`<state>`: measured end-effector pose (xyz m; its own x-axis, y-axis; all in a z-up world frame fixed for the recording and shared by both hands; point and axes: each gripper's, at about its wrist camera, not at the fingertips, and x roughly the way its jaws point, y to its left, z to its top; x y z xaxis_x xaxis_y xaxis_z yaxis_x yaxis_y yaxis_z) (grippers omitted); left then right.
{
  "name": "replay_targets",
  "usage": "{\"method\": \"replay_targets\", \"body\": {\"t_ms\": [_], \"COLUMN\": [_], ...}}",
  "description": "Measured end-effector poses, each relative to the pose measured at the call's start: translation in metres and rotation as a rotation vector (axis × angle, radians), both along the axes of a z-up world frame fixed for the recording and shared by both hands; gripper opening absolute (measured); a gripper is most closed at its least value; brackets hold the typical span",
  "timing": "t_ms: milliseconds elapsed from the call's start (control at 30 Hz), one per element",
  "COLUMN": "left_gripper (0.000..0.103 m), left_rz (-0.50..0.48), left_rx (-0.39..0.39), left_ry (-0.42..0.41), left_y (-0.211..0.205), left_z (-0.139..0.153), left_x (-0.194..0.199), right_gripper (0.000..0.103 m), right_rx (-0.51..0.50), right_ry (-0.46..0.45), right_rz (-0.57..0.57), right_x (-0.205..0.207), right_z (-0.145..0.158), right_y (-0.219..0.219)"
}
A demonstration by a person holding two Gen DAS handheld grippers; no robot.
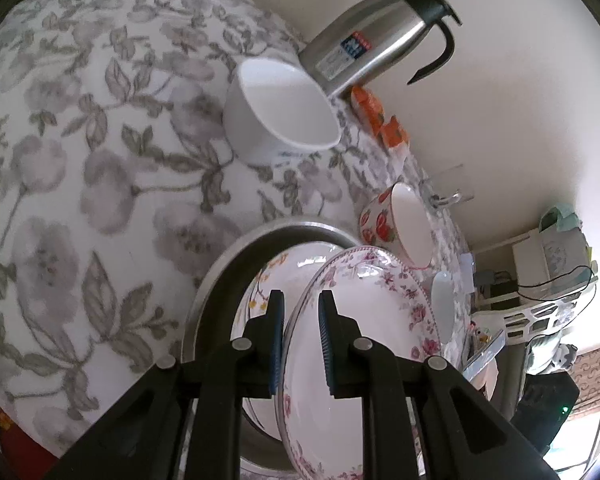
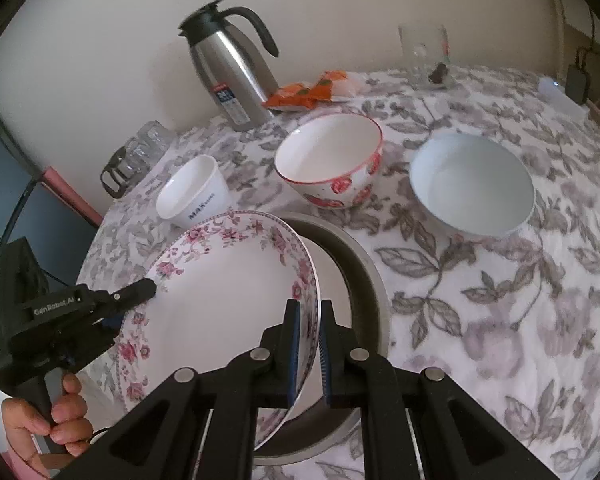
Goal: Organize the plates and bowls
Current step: 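Lower the pink-rose plate into the tray onto the yellow-blossom plate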
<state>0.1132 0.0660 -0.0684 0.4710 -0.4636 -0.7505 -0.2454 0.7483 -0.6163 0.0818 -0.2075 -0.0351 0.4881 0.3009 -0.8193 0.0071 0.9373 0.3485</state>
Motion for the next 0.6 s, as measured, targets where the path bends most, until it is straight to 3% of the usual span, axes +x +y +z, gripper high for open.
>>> {"method": "replay_targets", "body": {"t_ms": [600], "left_gripper": [0.017], "left_rz": [-0.033], "left_rx": [0.023], "left_ry": [0.094], "left_y": [-0.009], "left_z": [-0.027], "left_x": [0.006], "right_gripper": [0.01], "right_rx": [-0.004], "right_ry": [0.095], "right_rz": [-0.011], "right_x": [0.004], "right_z": [-0.032], "right_y": [-0.004]}}
